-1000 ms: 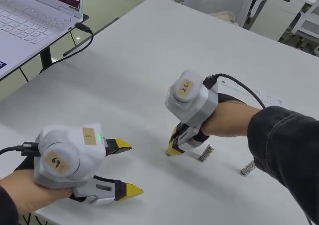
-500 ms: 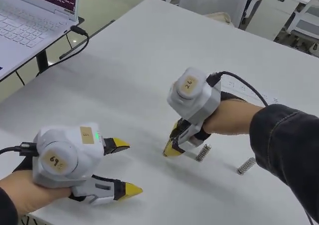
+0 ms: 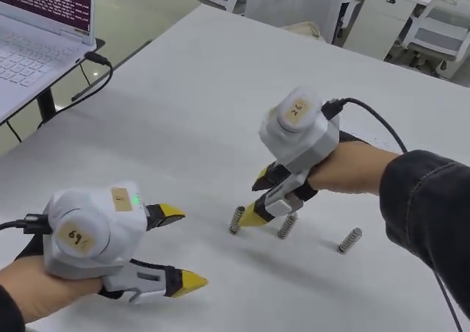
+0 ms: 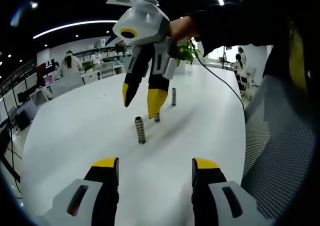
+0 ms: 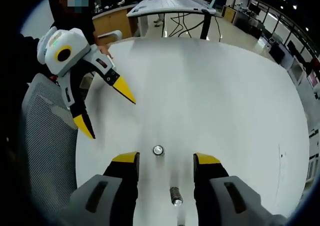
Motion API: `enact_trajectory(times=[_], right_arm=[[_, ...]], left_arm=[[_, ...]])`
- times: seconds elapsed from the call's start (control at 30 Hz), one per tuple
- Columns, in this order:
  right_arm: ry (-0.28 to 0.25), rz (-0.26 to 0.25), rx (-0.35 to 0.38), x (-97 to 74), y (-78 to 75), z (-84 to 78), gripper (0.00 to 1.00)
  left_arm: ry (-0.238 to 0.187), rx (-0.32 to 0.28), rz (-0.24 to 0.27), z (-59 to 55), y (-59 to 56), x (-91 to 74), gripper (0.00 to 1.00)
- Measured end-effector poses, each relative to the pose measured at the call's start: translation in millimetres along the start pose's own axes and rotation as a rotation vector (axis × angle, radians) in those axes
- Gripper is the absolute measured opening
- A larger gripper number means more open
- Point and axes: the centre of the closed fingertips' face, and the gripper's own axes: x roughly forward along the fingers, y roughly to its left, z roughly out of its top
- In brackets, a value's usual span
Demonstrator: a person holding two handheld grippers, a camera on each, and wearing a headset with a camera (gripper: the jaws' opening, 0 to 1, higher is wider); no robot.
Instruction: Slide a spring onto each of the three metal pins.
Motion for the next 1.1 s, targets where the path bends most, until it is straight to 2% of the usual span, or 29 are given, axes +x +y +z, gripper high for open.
enact_trajectory(times=[0.33, 0.6, 0.8, 1.1], right_arm=[[-0.129, -0.080, 0.050, -33.6, -7.6, 5.5, 0.49], [-0.198, -0.128, 0.074, -55.8, -8.3, 1.9, 0.53], [-0.255, -0.171, 0.107, -72.9, -6.7, -6.2, 0.55], [-0.316, -0.232, 0.169, -93.4, 1.0, -32.9, 0.60]], left_arm=[[-0.005, 0.012, -0.001, 13.5, 1.3, 2.4, 0.56], [-0.007, 0.015, 0.000, 21.6, 0.0, 3.8, 0.56], [-0.013, 0.014, -0.001, 27.8, -2.8, 5.5, 0.57], [-0.011, 0.005, -0.005, 31.7, -8.1, 8.0, 0.57]])
